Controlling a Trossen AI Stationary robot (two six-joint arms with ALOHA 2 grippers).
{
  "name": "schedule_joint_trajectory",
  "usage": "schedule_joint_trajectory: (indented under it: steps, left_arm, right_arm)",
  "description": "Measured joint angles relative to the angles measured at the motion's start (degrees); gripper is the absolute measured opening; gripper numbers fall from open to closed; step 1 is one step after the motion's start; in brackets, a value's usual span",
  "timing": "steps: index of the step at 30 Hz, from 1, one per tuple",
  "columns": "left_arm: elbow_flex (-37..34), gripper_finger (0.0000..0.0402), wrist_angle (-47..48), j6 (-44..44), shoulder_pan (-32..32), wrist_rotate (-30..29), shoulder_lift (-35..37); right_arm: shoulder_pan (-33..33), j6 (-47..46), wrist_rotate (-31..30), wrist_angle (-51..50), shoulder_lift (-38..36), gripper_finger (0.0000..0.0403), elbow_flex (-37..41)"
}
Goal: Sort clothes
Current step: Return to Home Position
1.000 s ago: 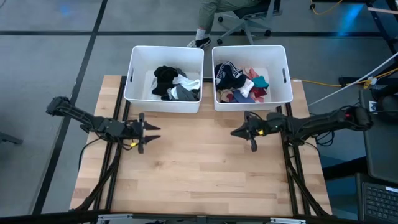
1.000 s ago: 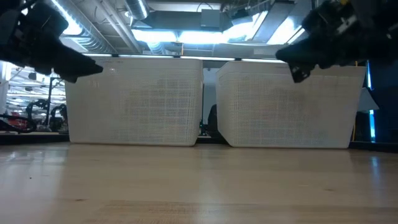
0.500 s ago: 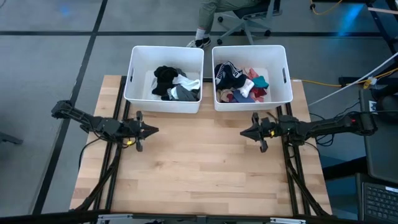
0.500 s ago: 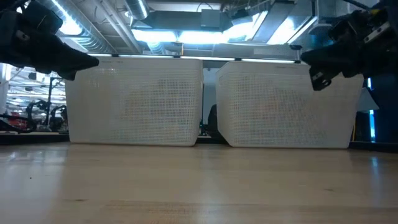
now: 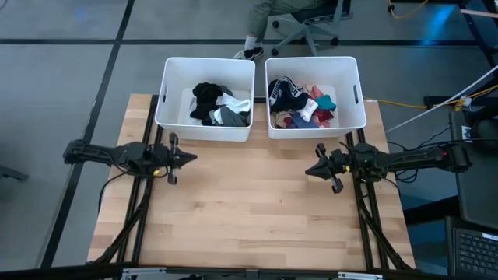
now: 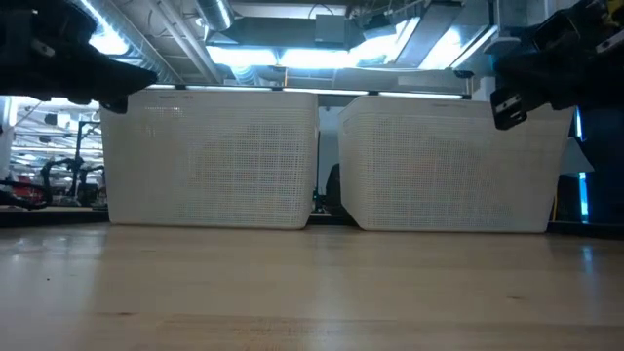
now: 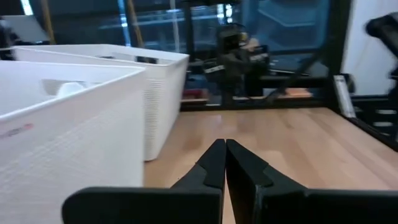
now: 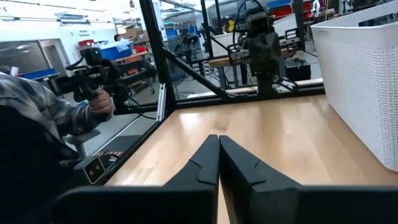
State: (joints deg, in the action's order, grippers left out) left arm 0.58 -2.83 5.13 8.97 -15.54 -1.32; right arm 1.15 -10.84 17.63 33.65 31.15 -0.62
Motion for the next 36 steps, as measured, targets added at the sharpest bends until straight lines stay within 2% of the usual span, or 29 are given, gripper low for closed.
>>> schedule_joint_trajectory:
  steps: [3,11,21,25,30,36]
  left_arm:
    - [0.0,0.0001,0.2,0.0,-3.1,1.2,0.2]
    - [0.0,0.0002,0.9,-1.2,-7.4,6.2,0.3]
    - [0.0,0.0002,1.4,-0.7,-9.7,9.3,0.3]
    - [0.0,0.0002,1.4,-0.8,-10.3,9.4,0.3]
    - [0.0,0.0001,1.4,-1.3,-11.0,9.6,0.4]
    - [0.0,0.0002,1.6,-1.7,-11.8,11.1,0.5]
  right_arm:
    - [0.0,0.3,-0.3,-0.2,0.0,0.0012,0.0]
    - [-0.1,-0.7,-9.0,-6.6,-5.9,0.0012,0.1]
    - [0.0,-0.7,-9.9,-22.4,-22.8,0.0012,0.2]
    - [0.0,-0.2,-14.2,-30.2,-30.8,0.0012,0.2]
    - [0.0,0.8,-18.9,-32.5,-31.0,0.0012,0.0]
    - [0.0,1.2,-19.1,-32.8,-31.0,0.0012,0.0]
